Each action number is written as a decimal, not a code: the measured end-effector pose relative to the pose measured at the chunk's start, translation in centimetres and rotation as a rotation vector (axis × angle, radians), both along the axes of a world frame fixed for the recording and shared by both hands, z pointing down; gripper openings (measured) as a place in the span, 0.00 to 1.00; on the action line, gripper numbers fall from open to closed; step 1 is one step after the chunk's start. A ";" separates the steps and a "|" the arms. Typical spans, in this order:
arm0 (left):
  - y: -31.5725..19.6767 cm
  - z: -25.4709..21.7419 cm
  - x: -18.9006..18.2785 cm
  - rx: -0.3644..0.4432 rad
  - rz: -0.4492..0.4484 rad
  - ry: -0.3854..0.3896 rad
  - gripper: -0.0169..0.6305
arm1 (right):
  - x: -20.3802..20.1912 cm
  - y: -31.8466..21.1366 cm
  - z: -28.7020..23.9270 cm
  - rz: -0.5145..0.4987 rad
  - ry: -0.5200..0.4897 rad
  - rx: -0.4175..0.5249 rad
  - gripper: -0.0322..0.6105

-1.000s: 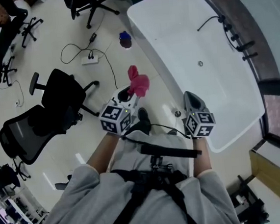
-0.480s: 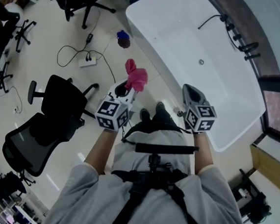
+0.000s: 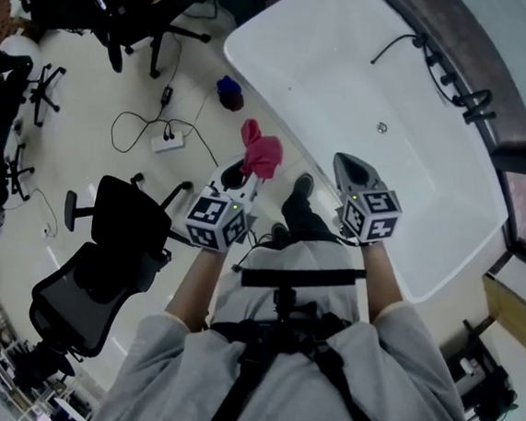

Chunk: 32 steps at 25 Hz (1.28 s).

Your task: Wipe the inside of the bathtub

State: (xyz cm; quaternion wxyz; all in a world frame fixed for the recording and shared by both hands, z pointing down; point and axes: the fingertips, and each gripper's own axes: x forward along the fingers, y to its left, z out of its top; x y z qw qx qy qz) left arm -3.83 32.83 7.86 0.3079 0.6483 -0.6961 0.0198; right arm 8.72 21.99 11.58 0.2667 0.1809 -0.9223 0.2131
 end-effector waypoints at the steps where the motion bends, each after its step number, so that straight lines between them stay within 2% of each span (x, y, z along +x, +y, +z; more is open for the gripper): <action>1: -1.2 0.0 -0.5 -0.004 0.003 0.004 0.15 | -0.7 -0.9 0.1 -0.001 -0.010 -0.008 0.06; 7: -7.6 -1.4 -3.6 -0.014 0.006 -0.025 0.15 | -3.3 -6.3 -0.6 -0.008 -0.043 -0.028 0.06; 16: -10.6 -2.7 -7.8 -0.052 0.027 -0.119 0.15 | -5.4 -9.4 -1.7 0.007 -0.105 -0.044 0.06; 23: -12.4 0.0 -11.4 -0.114 0.138 -0.131 0.15 | -6.6 -10.5 -0.3 0.034 -0.128 -0.048 0.06; 27: -15.0 2.5 -12.7 -0.149 0.233 -0.132 0.15 | -6.9 -11.4 2.0 0.096 -0.103 -0.062 0.06; 32: -17.6 4.4 -15.6 -0.185 0.345 -0.139 0.15 | -10.7 -11.7 3.8 0.142 -0.066 -0.090 0.06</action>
